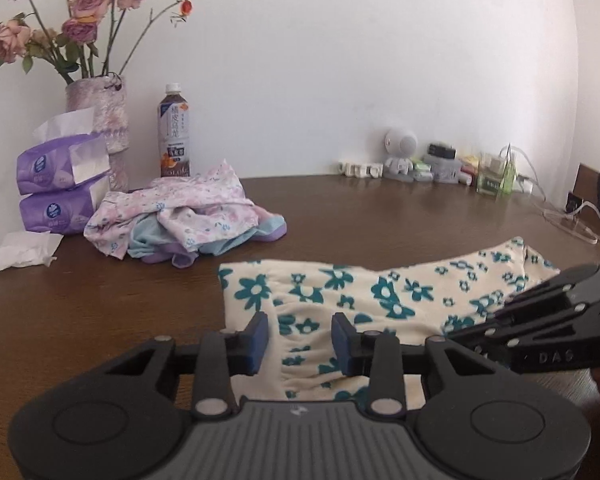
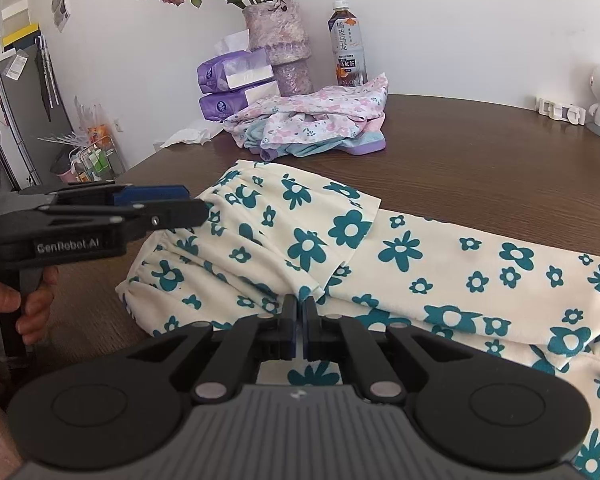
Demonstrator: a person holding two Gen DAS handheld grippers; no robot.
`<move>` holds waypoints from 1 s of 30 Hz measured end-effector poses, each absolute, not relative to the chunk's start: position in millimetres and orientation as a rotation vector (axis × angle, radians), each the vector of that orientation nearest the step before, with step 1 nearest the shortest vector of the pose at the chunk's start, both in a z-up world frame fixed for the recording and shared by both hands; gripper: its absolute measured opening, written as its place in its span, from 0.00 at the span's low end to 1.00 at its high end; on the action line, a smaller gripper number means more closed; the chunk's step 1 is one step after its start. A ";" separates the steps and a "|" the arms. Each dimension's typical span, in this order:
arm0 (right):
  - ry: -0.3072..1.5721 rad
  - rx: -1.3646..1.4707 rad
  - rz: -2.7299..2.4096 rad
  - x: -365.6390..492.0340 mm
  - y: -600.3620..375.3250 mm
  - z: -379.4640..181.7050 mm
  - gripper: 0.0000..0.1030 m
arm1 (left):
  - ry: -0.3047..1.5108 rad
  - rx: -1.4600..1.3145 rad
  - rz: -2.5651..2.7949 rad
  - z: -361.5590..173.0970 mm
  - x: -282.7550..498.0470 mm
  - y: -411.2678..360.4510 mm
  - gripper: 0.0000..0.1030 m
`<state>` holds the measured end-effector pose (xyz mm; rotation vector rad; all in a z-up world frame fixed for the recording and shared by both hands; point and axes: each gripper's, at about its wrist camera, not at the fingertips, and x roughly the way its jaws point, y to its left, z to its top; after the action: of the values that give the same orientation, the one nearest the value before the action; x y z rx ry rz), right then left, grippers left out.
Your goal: Fold clothes
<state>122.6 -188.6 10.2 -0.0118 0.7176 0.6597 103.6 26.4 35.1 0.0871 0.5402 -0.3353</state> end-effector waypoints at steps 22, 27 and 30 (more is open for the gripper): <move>0.696 0.009 0.731 135.6 -174.1 8.8 0.14 | 0.535 0.036 -0.351 36.2 96.5 40.3 0.32; 0.691 0.001 0.727 133.2 -176.3 10.7 0.14 | 0.554 0.046 -0.349 30.9 97.9 39.8 0.31; 0.692 0.001 0.699 129.8 -185.7 11.3 0.14 | 0.566 0.052 -0.348 27.7 98.7 39.5 0.31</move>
<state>129.8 -185.7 11.3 0.0006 0.6923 0.6994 98.7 39.5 27.7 0.0517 0.5657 -0.3481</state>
